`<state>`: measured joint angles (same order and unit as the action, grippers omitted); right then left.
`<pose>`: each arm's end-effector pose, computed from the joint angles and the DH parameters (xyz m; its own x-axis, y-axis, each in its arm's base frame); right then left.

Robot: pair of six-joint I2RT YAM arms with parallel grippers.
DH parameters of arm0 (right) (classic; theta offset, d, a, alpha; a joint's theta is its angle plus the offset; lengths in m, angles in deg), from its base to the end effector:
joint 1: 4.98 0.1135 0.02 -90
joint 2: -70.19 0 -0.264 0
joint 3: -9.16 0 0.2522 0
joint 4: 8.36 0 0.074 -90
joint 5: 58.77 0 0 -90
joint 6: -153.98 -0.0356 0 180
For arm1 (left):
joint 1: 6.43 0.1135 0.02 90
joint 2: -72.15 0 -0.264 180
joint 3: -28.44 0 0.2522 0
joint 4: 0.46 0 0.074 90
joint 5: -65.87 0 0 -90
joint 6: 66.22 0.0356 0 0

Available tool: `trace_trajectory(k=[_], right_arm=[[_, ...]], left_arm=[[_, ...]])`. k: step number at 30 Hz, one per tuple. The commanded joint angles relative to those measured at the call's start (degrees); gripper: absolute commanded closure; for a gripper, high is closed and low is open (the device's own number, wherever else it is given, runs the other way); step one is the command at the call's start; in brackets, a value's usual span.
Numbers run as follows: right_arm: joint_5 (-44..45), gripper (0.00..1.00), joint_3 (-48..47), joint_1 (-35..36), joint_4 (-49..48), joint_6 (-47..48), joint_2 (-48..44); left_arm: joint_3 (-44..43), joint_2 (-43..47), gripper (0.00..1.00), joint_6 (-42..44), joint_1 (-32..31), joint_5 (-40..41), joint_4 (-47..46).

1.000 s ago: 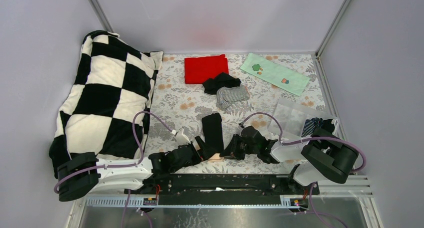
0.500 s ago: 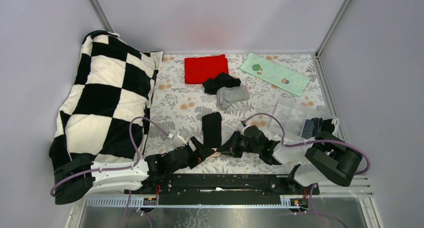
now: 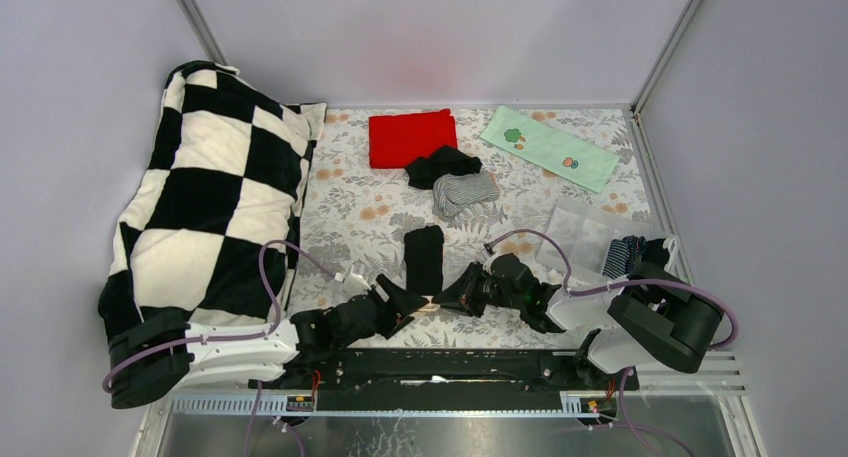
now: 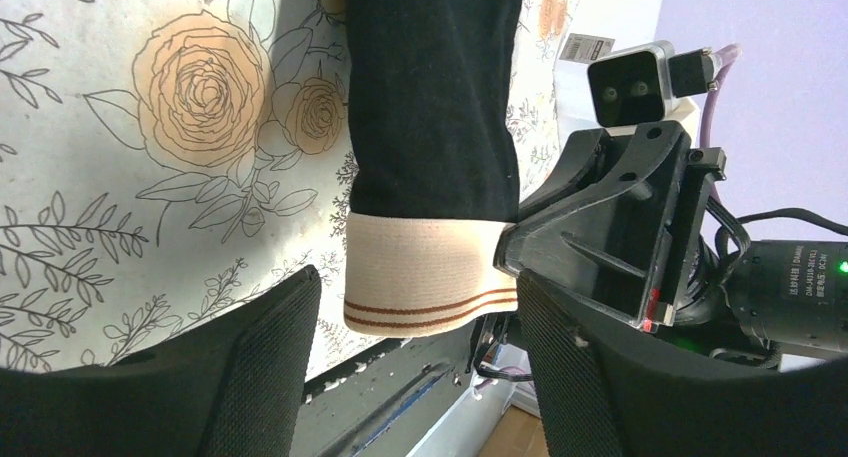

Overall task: Roll the underwear
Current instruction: Roll the underwear to the center of the board.

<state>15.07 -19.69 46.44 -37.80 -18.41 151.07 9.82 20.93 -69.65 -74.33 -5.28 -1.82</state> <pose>0.1377 0.1885 0.1338 -0.9348 0.3548 -0.0163 0.1168 0.3504 0.9293 0.0705 -0.1432 0.1276 -0.7598 -0.6396 -0.1161 -0.2410 0.4430 -0.8635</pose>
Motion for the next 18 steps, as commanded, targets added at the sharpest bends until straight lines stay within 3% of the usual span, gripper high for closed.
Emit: trace_trajectory(k=[1,7,18], right_arm=[[-0.5,1.00,0.7,0.4,-3.2,-1.3,0.2],[-0.3,1.00,1.0,0.4,-3.1,-1.6,0.2],[-0.5,1.00,1.3,0.4,-3.1,-1.7,0.3]], left_arm=[[0.8,-1.8,0.25,-1.8,-0.4,0.1,-4.8],[0.6,-0.3,0.38,-2.1,-0.4,1.7,-3.9],[0.6,1.2,0.52,-2.3,-0.4,3.0,-2.4]])
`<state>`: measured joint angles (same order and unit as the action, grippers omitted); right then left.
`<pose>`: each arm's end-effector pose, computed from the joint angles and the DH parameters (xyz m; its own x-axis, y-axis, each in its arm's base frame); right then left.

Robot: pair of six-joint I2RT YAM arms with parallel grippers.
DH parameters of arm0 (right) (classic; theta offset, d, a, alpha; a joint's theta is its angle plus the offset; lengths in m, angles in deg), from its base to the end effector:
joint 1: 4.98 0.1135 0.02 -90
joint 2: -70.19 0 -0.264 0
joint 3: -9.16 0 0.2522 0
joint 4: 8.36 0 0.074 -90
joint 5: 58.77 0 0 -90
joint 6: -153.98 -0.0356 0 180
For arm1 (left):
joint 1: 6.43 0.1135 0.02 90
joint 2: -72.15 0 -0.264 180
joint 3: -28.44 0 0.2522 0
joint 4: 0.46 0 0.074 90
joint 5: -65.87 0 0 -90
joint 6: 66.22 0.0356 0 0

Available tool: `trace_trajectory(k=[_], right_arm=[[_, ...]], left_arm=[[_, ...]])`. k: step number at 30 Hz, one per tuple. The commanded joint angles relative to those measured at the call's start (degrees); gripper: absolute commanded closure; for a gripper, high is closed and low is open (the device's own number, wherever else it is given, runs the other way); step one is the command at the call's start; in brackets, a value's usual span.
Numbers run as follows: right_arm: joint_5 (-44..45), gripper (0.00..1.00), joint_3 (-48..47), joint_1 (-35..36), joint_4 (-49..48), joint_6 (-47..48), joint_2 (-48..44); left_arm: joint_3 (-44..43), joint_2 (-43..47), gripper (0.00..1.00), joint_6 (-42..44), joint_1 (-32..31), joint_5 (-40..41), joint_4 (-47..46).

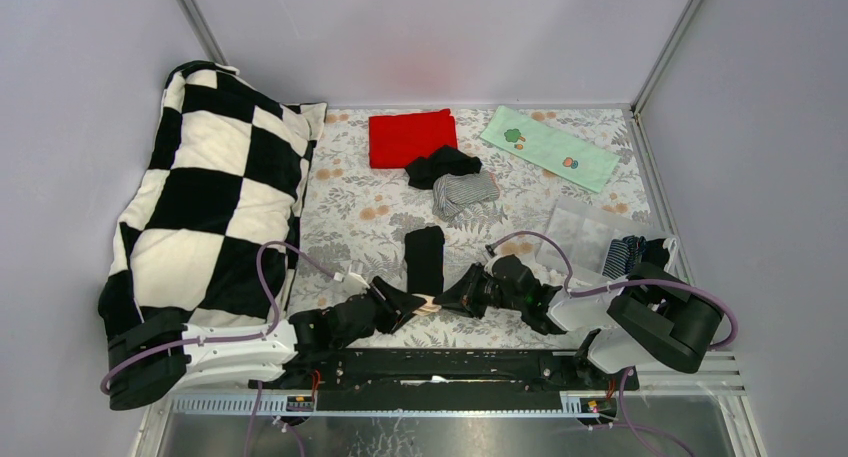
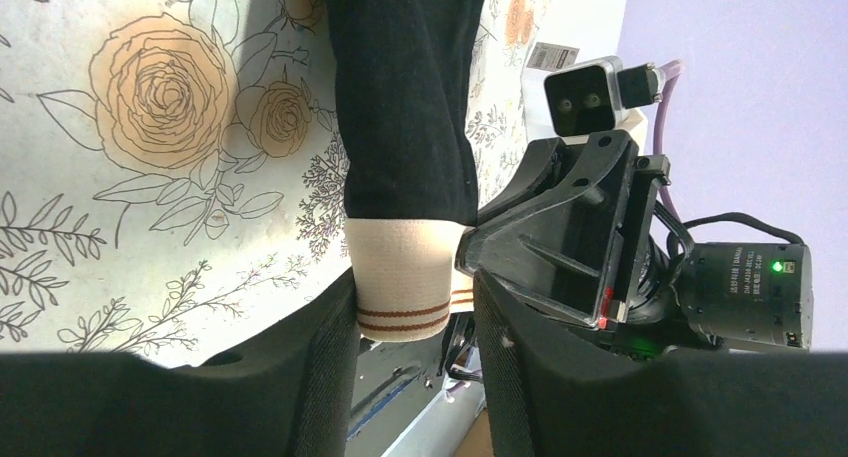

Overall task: Roll the underwear
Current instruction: Roll the underwear to the center of the board.

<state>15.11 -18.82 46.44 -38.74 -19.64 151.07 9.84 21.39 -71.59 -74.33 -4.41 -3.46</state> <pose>0.1358 0.1861 0.1316 -0.9318 0.3628 0.0030 0.1361 0.3418 0.9298 0.0715 -0.1441 0.1313 -0.7408 -0.6667 -0.0820 -0.2538 0.3908 -0.8848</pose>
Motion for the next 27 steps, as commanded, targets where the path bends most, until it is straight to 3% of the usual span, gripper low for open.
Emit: trace_trajectory(k=[1,24,27], right_arm=[[-0.5,1.00,0.6,0.4,-2.2,-0.5,0.3],[0.2,1.00,0.9,0.4,-2.6,-0.4,1.8],[1.3,0.92,0.7,0.4,-0.5,1.4,0.9]], left_arm=[[0.5,0.8,0.53,-0.3,-0.4,2.2,-0.6],[0.4,4.4,0.88,-0.1,-0.4,3.4,5.0],[0.1,4.5,0.92,-0.5,-0.4,3.4,6.1]])
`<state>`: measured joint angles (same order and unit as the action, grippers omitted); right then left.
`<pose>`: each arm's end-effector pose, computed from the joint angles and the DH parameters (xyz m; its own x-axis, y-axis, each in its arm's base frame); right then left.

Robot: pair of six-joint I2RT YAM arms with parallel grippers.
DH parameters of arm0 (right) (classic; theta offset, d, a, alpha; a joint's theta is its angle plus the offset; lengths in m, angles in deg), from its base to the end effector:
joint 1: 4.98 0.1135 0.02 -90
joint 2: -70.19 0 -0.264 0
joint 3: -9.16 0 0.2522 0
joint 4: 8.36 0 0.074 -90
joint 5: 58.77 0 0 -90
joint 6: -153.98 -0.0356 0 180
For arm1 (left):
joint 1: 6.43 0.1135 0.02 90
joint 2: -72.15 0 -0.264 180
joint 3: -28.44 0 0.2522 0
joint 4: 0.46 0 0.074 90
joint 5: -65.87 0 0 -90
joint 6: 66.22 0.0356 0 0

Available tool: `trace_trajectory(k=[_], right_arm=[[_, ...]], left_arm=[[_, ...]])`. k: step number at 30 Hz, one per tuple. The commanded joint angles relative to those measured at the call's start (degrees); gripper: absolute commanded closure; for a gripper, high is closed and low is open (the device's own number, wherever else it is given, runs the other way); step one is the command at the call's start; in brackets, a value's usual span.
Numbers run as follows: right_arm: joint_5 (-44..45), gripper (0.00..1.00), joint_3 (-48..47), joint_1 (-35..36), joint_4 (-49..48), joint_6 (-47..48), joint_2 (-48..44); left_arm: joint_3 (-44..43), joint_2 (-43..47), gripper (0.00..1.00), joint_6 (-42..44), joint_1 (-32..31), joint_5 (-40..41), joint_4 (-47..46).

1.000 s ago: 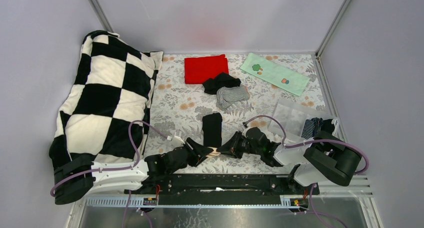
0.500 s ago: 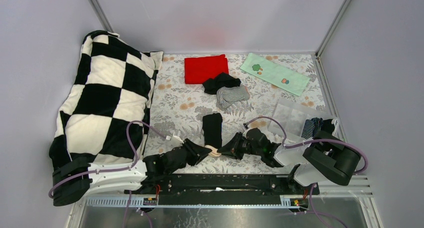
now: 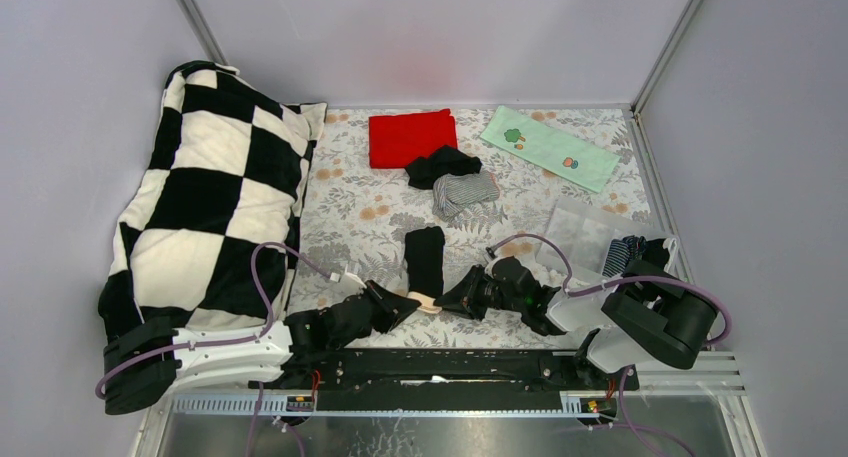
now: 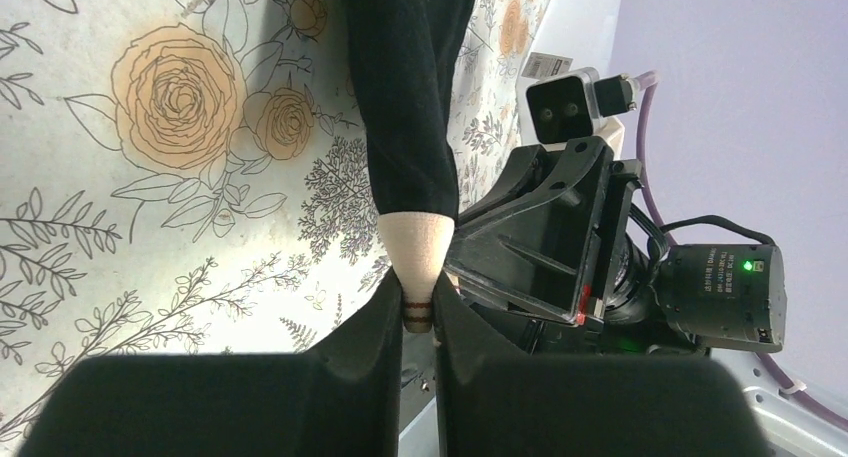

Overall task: Roll the underwear
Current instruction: Roll the underwear to the center of the board.

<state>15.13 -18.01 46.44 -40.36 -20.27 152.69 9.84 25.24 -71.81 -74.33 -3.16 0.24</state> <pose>0.1347 0.1847 0.1250 -0.9300 0.3671 0.0173 0.1546 0.3481 0.9246 0.0703 -0.1393 0.1347 -0.7261 -0.6820 -0.0875 -0.2544 0.3847 -0.8873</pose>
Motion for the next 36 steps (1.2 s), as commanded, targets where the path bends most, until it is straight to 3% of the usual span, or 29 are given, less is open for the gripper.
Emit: trace_trajectory(k=[1,6,10,13,19,22,26,28,30,32,36], right_arm=[[1.7,0.86,-0.3,0.4,2.2,3.1,-1.3],[4.1,0.57,-2.6,0.4,10.5,9.7,-4.7],[6.4,0.41,-3.8,0.4,14.9,15.4,-8.6],[10.6,0.36,-4.7,0.3,19.8,21.5,-12.6],[24.0,0.34,-11.1,0.2,32.8,39.8,-19.8],[29.4,0.35,-12.5,0.1,33.3,49.5,-21.9],[32.2,0.35,-10.6,0.2,26.3,63.9,-25.2],[34.6,0.33,-10.8,0.2,25.3,66.6,-26.5],[32.4,0.26,-12.4,0.1,27.6,72.4,-27.7],[26.4,0.26,-11.4,0.1,26.0,80.6,-29.5],[22.5,0.29,-9.8,0.2,22.6,93.3,-29.3]], left_arm=[[0.0,0.7,0.92,-0.5,-0.4,2.1,3.0],[-1.4,0.1,0.94,-0.6,-0.3,1.9,5.7],[-3.2,-1.8,0.97,0.4,-0.3,1.7,7.7],[-4.8,-3.4,1.00,0.9,-0.3,1.0,8.6],[-5.4,-3.4,1.00,-0.9,-0.3,0.2,9.5],[-5.2,-2.4,1.00,-2.1,0.1,-0.1,11.0],[-5.3,-2.1,1.00,-2.6,2.0,-1.9,12.5],[-5.5,-2.6,1.00,-2.4,3.3,-3.5,12.6],[-5.4,-2.6,1.00,-2.5,4.4,-4.8,12.3],[-5.1,-2.4,1.00,-2.8,5.3,-5.7,12.1],[-4.2,-0.4,1.00,-3.7,7.1,-7.3,12.1]])
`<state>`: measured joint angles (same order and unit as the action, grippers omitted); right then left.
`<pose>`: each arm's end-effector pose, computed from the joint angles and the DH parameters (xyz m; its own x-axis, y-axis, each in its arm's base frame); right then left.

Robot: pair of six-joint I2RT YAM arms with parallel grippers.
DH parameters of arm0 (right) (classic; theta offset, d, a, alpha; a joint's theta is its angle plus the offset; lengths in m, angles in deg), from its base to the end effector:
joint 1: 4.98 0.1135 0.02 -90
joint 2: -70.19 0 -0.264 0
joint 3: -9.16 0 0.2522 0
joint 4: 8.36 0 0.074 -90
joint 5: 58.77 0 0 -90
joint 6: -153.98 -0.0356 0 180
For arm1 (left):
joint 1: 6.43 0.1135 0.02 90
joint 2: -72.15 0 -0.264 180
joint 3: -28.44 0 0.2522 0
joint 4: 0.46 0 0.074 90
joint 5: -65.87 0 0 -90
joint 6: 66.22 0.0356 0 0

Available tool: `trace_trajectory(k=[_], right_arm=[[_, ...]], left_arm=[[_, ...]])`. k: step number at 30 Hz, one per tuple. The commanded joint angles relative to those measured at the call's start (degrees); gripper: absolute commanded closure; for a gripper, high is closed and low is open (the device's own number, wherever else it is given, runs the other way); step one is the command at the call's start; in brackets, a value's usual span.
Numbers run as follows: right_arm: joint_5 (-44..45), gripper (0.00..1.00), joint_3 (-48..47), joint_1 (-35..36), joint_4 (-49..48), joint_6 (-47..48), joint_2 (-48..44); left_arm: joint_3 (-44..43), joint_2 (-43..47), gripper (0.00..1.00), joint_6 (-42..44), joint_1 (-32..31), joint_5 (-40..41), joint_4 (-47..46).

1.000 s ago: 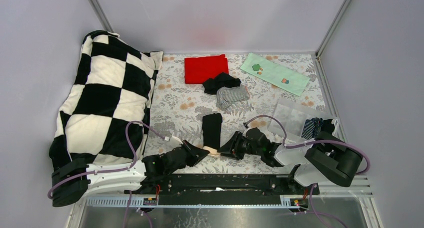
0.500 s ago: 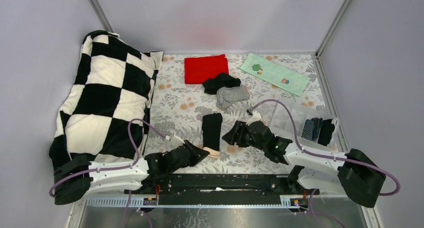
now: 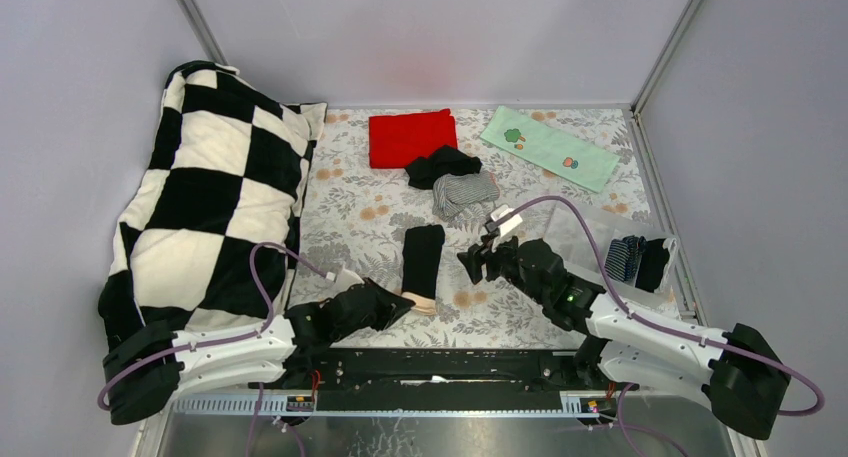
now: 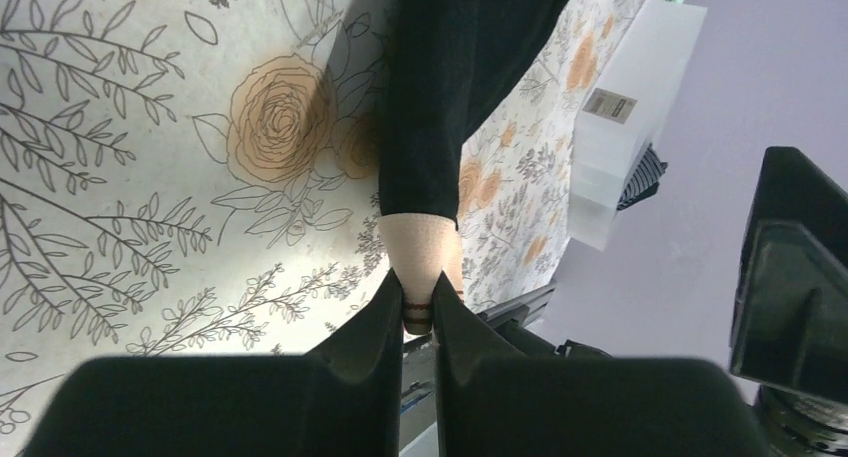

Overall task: Roll the underwear
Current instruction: Roll the underwear to the center of the board.

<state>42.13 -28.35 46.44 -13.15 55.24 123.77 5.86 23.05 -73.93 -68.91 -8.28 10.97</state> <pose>0.1378 0.1619 0.2348 -0.2196 -0.0361 -0.9749 -0.6259 0.7718 0.1125 0.0817 -0.1358 0.1339 -0.7087 -0.7029 -0.0607 -0.3827 0.4552 -0.8040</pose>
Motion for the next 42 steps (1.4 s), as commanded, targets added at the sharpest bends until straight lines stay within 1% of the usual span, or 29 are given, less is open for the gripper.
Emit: trace_trajectory(k=[1,4,7,10,12,14,18,24,28,34,37,42], right_arm=[[-6.0,0.29,0.4,0.1,-4.1,20.7,0.1],[-12.7,0.30,0.9,0.2,-3.3,28.4,0.6],[-19.0,0.29,3.4,0.6,-6.4,36.0,-0.1],[-23.5,0.29,4.8,2.0,-8.2,41.9,0.0],[-24.6,0.29,4.8,4.0,-8.1,45.4,0.7],[-24.1,0.29,4.8,7.3,-8.4,47.9,1.9],[-19.2,0.27,6.0,14.8,-12.5,52.4,5.4],[-15.8,0.26,5.8,20.8,-16.7,56.1,13.0],[-14.7,0.26,5.5,21.9,-21.1,58.5,17.7],[-14.9,0.25,3.6,21.9,-24.1,61.2,24.0],[-15.0,0.26,2.9,21.9,-25.9,61.8,26.8],[-12.5,0.27,2.9,22.0,-31.9,64.1,32.3]], left_arm=[[-0.1,2.3,1.00,-1.8,2.2,-2.7,1.7],[-0.4,3.2,1.00,-2.7,3.5,-3.9,4.2],[-1.4,3.2,1.00,-3.4,4.6,-4.9,6.8],[-1.5,2.9,1.00,-4.3,5.5,-6.3,7.0],[-1.1,2.9,1.00,-5.0,6.0,-6.9,6.6],[-1.0,3.0,1.00,-5.5,6.3,-7.4,6.5],[-1.1,3.5,1.00,-5.7,6.7,-7.9,7.1],[-1.2,4.3,1.00,-5.8,7.2,-8.5,7.6],[-1.4,4.8,1.00,-5.7,7.5,-8.6,8.3],[-1.4,5.1,1.00,-5.6,7.9,-9.0,8.3],[-1.4,5.2,1.00,-5.5,8.0,-9.1,8.4],[-1.5,5.2,1.00,-5.4,8.2,-9.3,8.2]])
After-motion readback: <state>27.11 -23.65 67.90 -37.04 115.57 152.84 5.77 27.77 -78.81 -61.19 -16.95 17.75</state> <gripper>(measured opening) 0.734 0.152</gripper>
